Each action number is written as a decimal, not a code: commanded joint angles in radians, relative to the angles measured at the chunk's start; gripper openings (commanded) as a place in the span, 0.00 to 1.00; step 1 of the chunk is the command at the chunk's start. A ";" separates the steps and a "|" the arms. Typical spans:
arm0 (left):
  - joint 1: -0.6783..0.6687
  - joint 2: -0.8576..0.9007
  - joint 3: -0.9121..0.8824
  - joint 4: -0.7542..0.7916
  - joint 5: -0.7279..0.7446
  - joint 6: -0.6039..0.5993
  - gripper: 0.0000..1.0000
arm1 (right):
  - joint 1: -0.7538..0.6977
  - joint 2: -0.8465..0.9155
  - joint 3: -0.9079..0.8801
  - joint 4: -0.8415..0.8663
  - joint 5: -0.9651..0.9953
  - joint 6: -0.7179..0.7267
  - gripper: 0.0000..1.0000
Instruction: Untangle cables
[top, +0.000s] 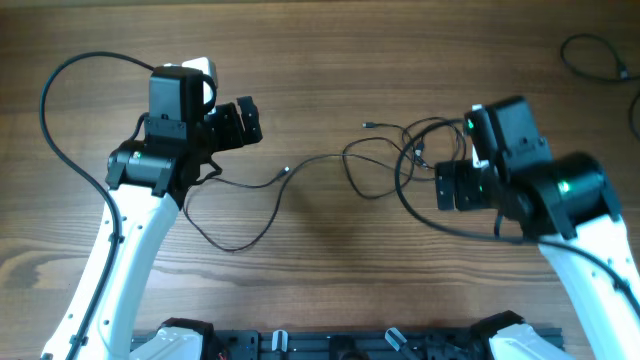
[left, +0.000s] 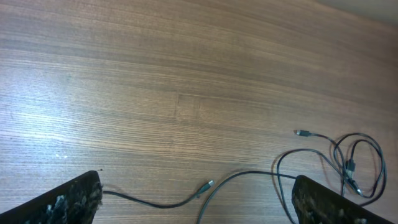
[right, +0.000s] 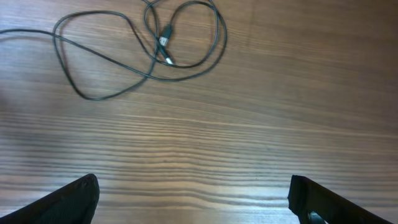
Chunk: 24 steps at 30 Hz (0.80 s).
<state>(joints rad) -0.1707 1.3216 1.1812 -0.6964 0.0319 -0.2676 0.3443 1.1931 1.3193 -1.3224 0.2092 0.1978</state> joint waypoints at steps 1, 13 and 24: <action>0.005 -0.014 0.004 0.007 0.012 0.042 1.00 | 0.003 -0.038 -0.114 0.056 -0.162 -0.032 1.00; 0.005 -0.014 0.004 0.000 0.103 0.212 1.00 | 0.003 0.420 -0.306 0.711 -0.548 -0.218 1.00; 0.005 -0.014 0.004 -0.029 0.102 0.288 1.00 | -0.032 0.550 -0.306 0.967 -0.544 -0.327 1.00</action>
<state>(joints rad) -0.1707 1.3209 1.1812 -0.7227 0.1215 -0.0006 0.3370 1.6974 1.0157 -0.3840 -0.3183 -0.0856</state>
